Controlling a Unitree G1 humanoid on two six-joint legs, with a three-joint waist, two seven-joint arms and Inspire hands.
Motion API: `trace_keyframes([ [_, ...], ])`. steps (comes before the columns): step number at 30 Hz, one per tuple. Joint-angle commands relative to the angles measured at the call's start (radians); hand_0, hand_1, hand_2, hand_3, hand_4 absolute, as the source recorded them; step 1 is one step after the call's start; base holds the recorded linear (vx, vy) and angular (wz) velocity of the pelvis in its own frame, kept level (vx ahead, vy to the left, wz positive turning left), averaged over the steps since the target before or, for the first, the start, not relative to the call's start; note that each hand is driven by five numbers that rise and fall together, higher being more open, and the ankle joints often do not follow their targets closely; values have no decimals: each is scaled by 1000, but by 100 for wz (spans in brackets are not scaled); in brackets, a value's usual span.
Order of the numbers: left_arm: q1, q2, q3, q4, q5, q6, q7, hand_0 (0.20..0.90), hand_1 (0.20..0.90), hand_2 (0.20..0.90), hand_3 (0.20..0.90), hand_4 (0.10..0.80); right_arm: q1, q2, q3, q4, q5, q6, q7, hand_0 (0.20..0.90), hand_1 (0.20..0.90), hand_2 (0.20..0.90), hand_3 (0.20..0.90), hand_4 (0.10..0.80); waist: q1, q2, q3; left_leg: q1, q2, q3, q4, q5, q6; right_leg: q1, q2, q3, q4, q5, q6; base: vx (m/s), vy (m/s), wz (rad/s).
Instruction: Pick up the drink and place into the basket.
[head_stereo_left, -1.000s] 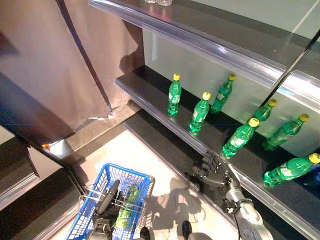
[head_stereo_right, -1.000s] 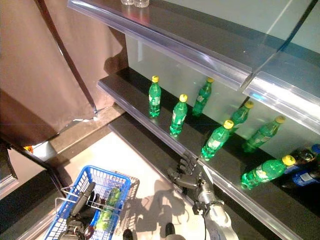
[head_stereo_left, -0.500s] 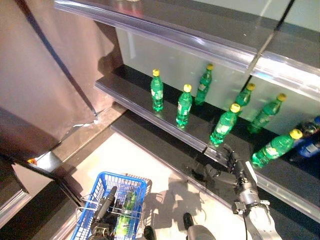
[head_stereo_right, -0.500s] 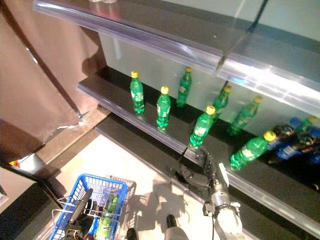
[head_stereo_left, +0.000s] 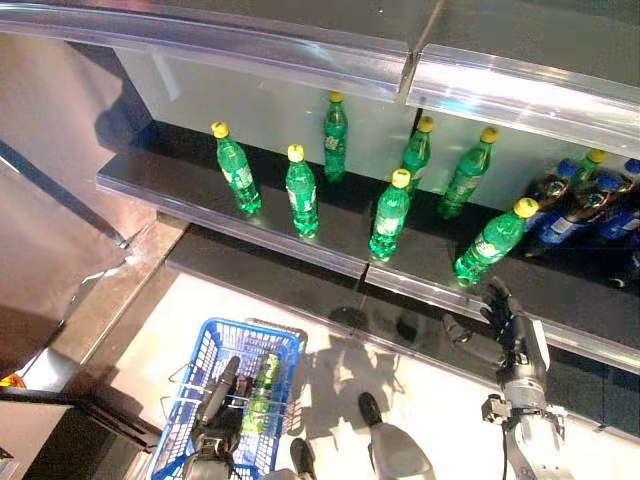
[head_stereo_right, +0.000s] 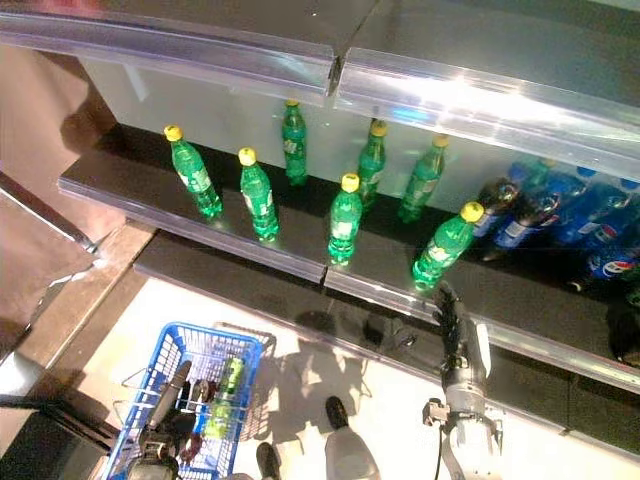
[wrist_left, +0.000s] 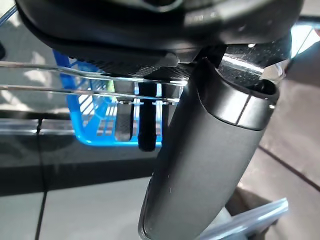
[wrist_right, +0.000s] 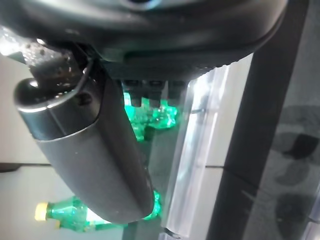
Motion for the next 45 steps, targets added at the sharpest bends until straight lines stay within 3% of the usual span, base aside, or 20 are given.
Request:
trace_keyframes([
  [1, -36, 101, 68, -258, -2, -154, -88, 300, 300, 300, 200, 100, -30, -60, -35, -153, -21, -125, -16, 900, 900, 900, 900, 800, 16, 3, -67, -107, -74, -106, 246, -143, 69, 5, 41, -57, 21, -21, 25, 76, -42, 1],
  [8, -12, 113, 70, -266, 0, -132, -83, 300, 300, 300, 200, 100, -32, -85, -39, -182, -56, -119, -57, 900, 900, 900, 900, 800, 39, 0, -49, -144, -64, -124, 323, -146, 64, 11, 23, -82, 85, -56, 17, 85, -29, 3],
  [13, -56, 138, 21, -298, -23, -169, -104, 300, 300, 300, 200, 100, -105, -101, -6, -175, -66, -157, -155, 900, 900, 900, 900, 800, 56, -8, 21, -309, -61, -143, 490, -175, 63, -111, 10, -95, 211, -88, 5, -167, -47, 7],
  [17, -118, 161, -29, -343, -38, -224, -88, 300, 300, 300, 200, 100, -186, -112, 36, -198, -134, -174, -269, 900, 900, 900, 900, 800, 68, -3, 88, -454, -67, -156, 613, -199, 61, -222, 21, -111, 299, -108, -6, -206, -46, 12],
  [25, -143, 170, -84, -433, -85, -289, -89, 300, 300, 300, 200, 100, -263, -171, 69, -257, -154, -205, -316, 900, 900, 900, 900, 800, 84, 14, 158, -646, -82, -181, 771, -219, 54, -363, 65, -110, 415, -149, -35, -94, -6, 0],
  [36, -108, 172, -54, -450, -77, -250, -86, 300, 300, 300, 200, 100, -267, -182, 45, -321, -156, -207, -287, 900, 900, 900, 900, 800, 105, 25, 174, -643, -104, -195, 755, -205, 52, -342, 84, -108, 411, -157, -39, 18, 1, -1],
  [40, -47, 169, -12, -452, -49, -191, -71, 300, 300, 300, 200, 100, -212, -179, -3, -364, -125, -209, -230, 900, 900, 900, 900, 800, 116, 24, 146, -582, -108, -201, 731, -192, 44, -261, 71, -108, 375, -155, -28, 201, 3, 5],
  [45, 8, 166, 25, -438, 4, -108, -44, 300, 300, 300, 200, 100, -172, -171, -32, -395, -73, -148, -191, 900, 900, 900, 900, 800, 139, 16, 95, -496, -115, -212, 690, -180, 32, -167, 53, -120, 335, -142, -14, 267, -19, 8],
])
